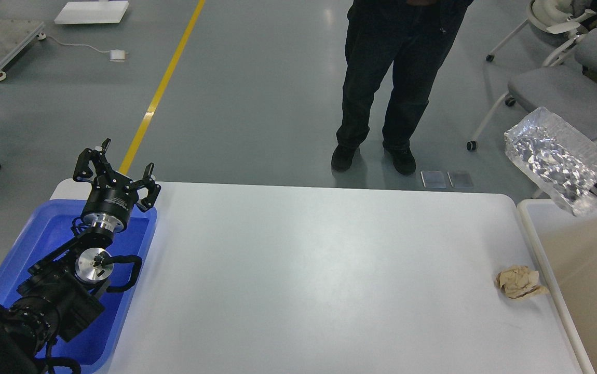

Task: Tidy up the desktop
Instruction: 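Lower the container into the white bin and open the right gripper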

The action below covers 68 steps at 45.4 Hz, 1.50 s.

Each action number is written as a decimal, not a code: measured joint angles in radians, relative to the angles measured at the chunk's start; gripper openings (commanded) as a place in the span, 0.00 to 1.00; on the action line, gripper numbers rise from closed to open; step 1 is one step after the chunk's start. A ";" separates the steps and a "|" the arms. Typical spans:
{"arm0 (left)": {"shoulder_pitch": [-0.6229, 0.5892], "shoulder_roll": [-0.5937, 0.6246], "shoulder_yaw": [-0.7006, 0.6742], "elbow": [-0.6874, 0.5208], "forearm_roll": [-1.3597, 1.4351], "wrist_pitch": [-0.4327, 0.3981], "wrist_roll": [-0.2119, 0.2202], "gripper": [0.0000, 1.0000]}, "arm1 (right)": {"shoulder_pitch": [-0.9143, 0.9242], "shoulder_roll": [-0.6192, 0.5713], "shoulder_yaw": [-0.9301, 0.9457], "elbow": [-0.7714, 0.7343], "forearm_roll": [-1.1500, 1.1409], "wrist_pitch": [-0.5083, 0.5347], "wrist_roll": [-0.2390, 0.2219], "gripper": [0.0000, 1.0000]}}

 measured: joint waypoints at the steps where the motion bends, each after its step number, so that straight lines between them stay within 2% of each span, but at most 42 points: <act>1: 0.000 0.000 0.000 0.000 0.000 0.000 0.000 1.00 | -0.007 0.005 0.000 -0.016 0.011 0.000 -0.002 0.00; 11: 0.000 0.000 0.000 0.000 0.000 0.000 0.000 1.00 | -0.106 0.068 0.003 -0.161 0.126 -0.026 -0.014 0.00; 19: 0.000 0.000 0.000 0.000 0.000 0.000 0.000 1.00 | -0.173 0.092 0.005 -0.211 0.202 -0.064 -0.035 0.00; 32: 0.000 0.000 0.000 0.000 0.000 0.000 0.000 1.00 | -0.231 0.108 0.004 -0.240 0.336 -0.112 -0.127 0.00; 43: 0.000 0.000 0.000 0.000 0.000 0.000 0.000 1.00 | -0.291 0.120 0.004 -0.246 0.404 -0.162 -0.172 0.00; 68: 0.000 0.000 0.000 0.000 0.000 0.000 0.000 1.00 | -0.391 0.152 0.039 -0.250 0.440 -0.197 -0.185 0.00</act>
